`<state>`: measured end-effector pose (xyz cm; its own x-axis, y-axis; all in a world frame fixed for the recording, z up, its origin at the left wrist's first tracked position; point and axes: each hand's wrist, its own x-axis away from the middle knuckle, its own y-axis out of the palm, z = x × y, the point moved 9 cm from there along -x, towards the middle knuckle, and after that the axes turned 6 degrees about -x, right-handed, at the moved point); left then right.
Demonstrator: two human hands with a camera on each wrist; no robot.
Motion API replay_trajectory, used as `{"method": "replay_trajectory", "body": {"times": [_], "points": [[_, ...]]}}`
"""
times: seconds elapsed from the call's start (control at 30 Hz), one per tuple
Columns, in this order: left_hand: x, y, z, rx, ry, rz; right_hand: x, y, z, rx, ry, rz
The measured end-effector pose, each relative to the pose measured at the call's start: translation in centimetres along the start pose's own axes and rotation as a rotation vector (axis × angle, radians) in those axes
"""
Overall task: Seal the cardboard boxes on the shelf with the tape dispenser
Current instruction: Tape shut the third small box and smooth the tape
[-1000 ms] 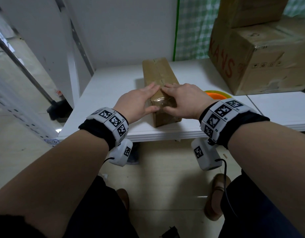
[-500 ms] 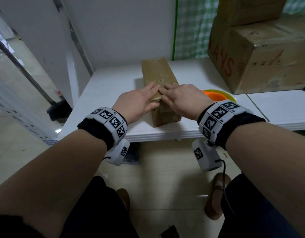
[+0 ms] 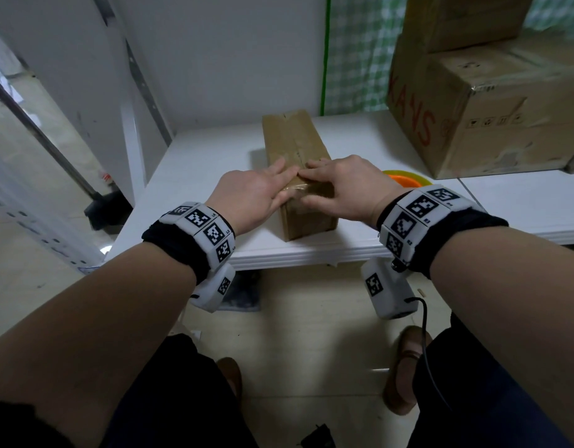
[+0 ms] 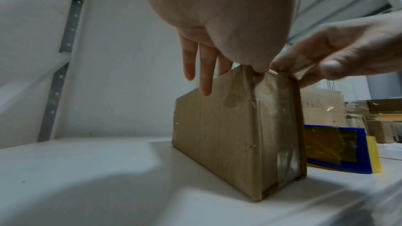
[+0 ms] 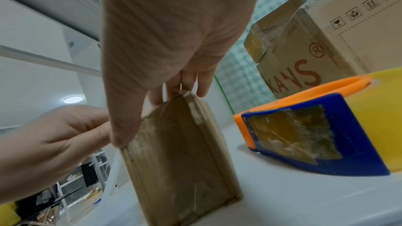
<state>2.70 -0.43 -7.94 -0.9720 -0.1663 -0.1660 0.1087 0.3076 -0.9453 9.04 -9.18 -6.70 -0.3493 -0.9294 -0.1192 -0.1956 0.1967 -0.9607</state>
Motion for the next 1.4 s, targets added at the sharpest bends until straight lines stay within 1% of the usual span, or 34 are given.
{"method": "replay_trajectory", "body": {"times": [0.13,0.2,0.33,0.4,0.47,0.57,0.67,0.77,0.93,1.1,1.4], "points": [[0.5,-0.4,-0.9,0.073,0.000,0.068,-0.1,-0.2,0.1,-0.029,-0.011,-0.061],[0.9,-0.5,-1.5,0.089,0.013,0.078,0.0,-0.2,0.4,-0.031,0.015,-0.090],[1.4,-0.9,-2.1,0.048,0.033,0.035,-0.1,0.3,0.9,0.061,0.034,-0.213],[1.2,-1.4,-1.9,0.023,0.029,0.029,-0.3,0.3,1.2,0.132,0.031,-0.238],[0.8,-1.7,-1.0,0.054,0.043,0.021,-0.6,0.1,1.5,0.166,0.033,-0.221],[0.0,-2.5,1.1,0.164,0.080,0.053,-0.6,0.1,1.6,0.162,0.040,-0.200],[-1.0,-2.6,2.3,0.175,0.052,0.071,-0.4,-0.3,1.4,0.136,0.033,-0.164],[-1.5,-2.8,2.6,0.139,0.014,0.096,-0.5,-0.5,1.5,0.130,0.029,-0.128],[-1.1,-3.1,1.9,0.197,-0.030,0.110,-1.0,-0.3,0.8,0.169,-0.004,-0.073],[-1.1,-3.8,2.4,0.204,0.007,0.125,-1.0,-0.5,0.4,0.199,-0.021,-0.034],[-0.8,-5.1,3.6,0.234,0.057,0.192,-0.7,-0.1,0.5,0.162,0.014,-0.017]]}}
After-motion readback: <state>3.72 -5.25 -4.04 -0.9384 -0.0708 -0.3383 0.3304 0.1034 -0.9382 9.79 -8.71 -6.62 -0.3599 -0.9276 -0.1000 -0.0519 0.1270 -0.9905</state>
